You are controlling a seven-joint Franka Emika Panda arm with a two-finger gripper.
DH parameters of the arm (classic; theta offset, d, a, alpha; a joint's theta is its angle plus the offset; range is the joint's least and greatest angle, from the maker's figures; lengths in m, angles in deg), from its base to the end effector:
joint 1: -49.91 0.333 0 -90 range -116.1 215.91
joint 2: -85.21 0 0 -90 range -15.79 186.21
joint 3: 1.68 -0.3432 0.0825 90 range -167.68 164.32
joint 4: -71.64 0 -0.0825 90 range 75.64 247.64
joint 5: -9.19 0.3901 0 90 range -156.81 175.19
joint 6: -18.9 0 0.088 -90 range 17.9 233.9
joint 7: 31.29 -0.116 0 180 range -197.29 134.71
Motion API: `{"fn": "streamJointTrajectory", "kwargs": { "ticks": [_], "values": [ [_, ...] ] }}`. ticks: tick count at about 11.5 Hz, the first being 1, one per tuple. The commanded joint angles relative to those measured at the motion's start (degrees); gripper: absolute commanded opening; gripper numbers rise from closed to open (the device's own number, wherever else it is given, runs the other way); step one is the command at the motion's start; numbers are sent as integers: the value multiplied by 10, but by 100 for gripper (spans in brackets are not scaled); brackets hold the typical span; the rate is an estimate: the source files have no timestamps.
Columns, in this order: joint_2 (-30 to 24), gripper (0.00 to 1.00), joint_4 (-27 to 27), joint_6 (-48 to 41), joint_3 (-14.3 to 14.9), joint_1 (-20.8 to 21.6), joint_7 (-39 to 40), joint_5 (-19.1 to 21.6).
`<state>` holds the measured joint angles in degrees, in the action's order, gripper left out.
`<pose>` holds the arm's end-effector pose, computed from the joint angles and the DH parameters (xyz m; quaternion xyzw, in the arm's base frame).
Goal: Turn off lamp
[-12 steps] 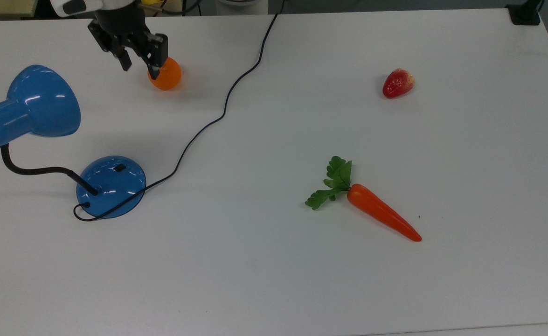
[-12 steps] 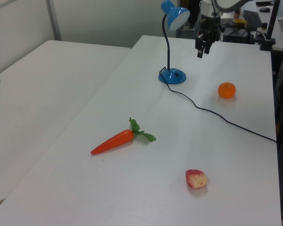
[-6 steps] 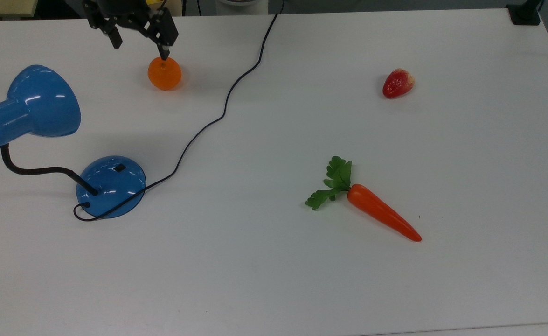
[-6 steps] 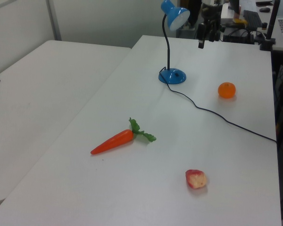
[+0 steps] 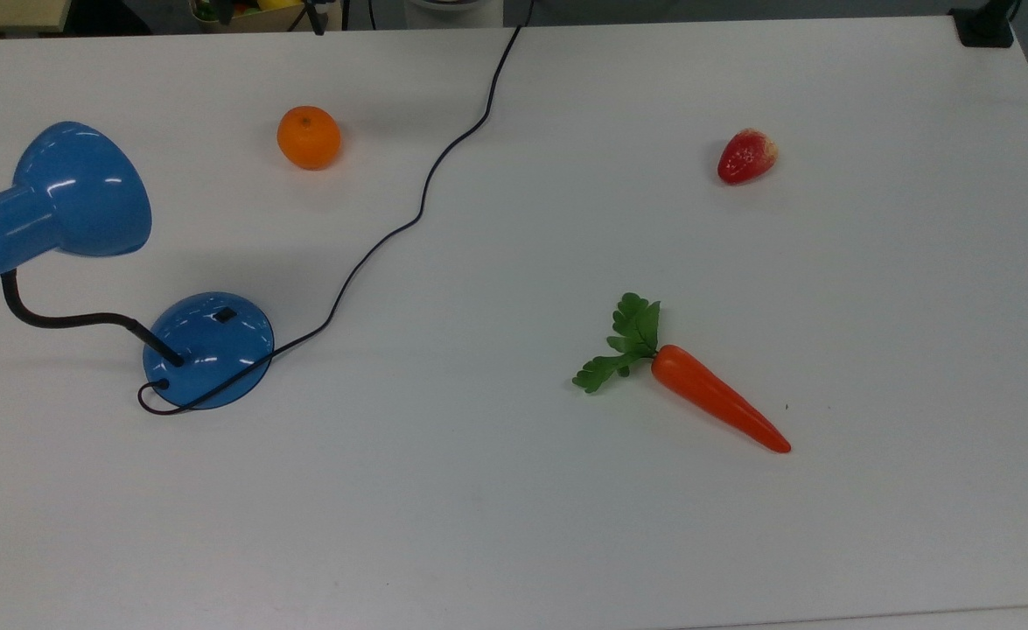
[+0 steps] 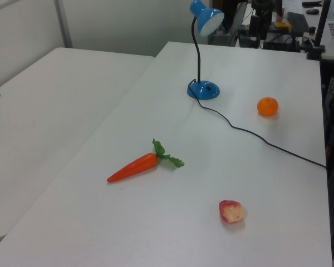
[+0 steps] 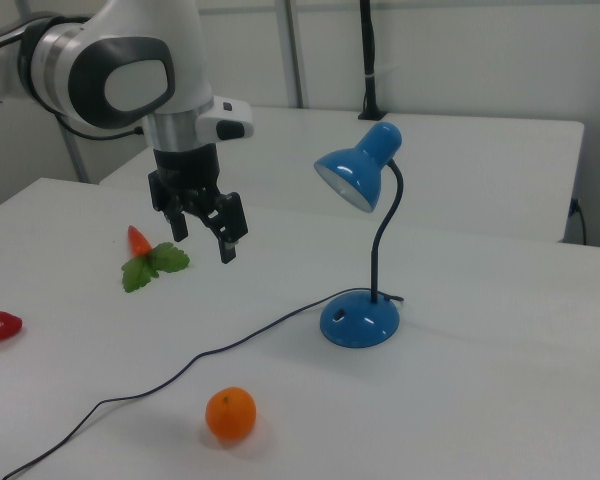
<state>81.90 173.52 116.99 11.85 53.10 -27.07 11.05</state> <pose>0.5391 -0.0983 0.5863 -0.9982 0.0555 0.0021 0.0233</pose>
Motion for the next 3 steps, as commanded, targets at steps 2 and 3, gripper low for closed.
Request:
{"fn": "streamJointTrajectory", "kwargs": {
  "ticks": [2,3],
  "values": [
    [0,100,-12,-11,7,-3,8,5],
    [1,100,-14,-11,6,-2,6,5]
  ]
}}
